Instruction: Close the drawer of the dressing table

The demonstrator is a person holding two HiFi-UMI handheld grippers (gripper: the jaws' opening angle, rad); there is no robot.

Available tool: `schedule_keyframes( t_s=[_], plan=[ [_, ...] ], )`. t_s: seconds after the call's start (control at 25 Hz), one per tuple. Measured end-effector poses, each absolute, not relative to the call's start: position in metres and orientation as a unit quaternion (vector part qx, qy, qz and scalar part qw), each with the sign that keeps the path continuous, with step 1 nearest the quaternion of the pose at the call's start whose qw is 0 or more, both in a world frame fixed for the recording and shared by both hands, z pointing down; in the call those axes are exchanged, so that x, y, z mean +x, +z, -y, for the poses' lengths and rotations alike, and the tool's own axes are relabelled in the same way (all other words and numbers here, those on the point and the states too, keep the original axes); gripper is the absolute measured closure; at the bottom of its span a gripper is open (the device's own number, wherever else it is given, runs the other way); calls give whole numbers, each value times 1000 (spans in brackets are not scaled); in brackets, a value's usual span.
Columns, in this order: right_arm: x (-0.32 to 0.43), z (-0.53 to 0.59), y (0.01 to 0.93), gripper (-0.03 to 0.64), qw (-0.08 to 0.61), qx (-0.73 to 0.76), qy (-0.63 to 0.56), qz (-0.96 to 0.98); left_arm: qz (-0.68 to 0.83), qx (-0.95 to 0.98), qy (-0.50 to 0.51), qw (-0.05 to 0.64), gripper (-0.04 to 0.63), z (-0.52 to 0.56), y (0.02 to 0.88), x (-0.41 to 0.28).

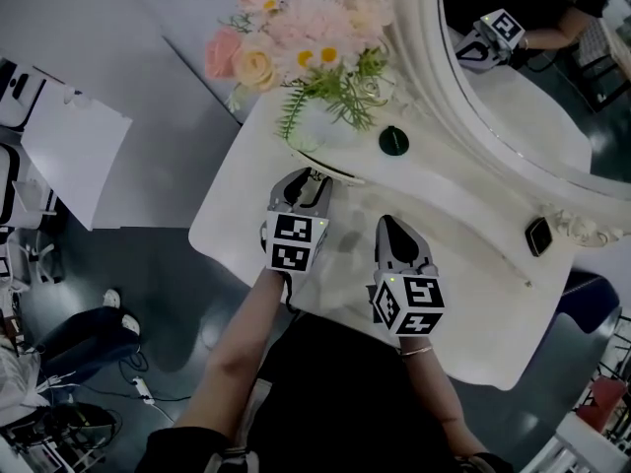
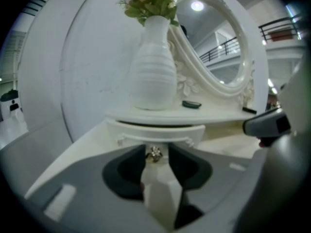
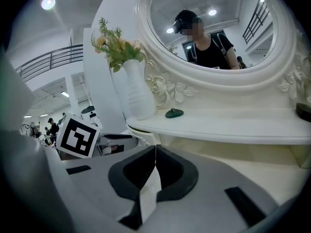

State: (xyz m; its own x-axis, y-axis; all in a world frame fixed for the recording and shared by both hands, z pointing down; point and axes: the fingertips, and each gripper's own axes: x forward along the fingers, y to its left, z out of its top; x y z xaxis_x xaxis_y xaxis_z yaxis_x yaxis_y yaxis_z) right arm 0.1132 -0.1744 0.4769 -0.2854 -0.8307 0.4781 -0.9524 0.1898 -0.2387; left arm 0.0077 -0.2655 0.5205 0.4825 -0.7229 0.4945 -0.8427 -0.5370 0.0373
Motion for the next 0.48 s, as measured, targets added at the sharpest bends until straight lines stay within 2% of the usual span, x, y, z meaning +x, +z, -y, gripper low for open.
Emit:
schedule_keyframes(
  t_s=[0.48],
  plan=[
    [119, 174, 479, 614, 123, 588, 254, 758, 463, 849, 213, 137, 439, 286, 519, 22]
  ],
)
